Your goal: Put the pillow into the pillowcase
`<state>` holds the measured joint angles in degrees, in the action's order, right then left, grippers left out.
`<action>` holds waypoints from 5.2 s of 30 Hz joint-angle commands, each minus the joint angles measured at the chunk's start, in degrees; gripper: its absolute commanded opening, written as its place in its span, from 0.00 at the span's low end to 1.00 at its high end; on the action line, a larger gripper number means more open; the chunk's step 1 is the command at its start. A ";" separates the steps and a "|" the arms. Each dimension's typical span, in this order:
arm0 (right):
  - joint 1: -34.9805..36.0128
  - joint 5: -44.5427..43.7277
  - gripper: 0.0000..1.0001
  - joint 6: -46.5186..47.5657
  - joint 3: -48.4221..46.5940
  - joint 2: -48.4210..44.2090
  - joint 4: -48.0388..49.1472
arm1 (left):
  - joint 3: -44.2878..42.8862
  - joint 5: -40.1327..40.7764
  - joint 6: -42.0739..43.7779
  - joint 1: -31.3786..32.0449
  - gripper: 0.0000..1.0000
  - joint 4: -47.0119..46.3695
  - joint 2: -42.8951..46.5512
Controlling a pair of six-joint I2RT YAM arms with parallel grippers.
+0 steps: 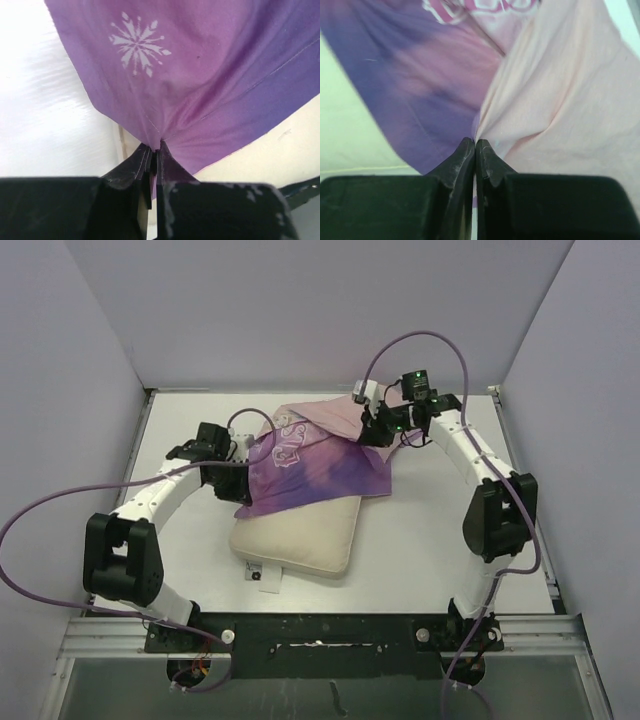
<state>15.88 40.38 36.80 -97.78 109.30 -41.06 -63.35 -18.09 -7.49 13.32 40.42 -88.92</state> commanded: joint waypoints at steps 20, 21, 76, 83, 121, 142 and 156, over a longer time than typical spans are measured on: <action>-14.86 -38.27 0.10 1.00 -5.11 0.30 22.70 | -27.52 -0.52 2.96 -6.53 0.48 0.65 -7.20; -15.39 -38.85 0.19 0.26 -6.78 1.22 22.30 | -25.67 -0.58 1.79 -6.69 0.53 -0.02 -5.56; 23.21 3.78 0.00 -2.95 10.23 -12.13 -0.47 | 20.65 -20.25 -38.62 -11.43 0.20 -27.88 13.81; 24.11 2.89 0.00 -19.20 -1.58 -3.15 8.15 | 14.31 -24.02 -43.41 -5.00 0.03 -39.07 9.12; -18.44 4.86 0.79 8.55 16.75 -15.08 -5.35 | 3.71 22.86 7.21 32.72 0.98 -15.01 14.85; -25.32 -23.23 0.78 5.98 29.89 -15.80 9.73 | -12.30 46.13 -0.62 46.30 0.50 -0.02 -19.11; -26.82 -15.53 0.00 3.53 16.92 -11.97 3.77 | -7.53 30.51 -0.69 37.40 0.00 -9.15 -0.28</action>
<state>-9.76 20.03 41.34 -72.88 99.46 -36.80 -72.71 19.97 -6.94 55.07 34.65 -99.85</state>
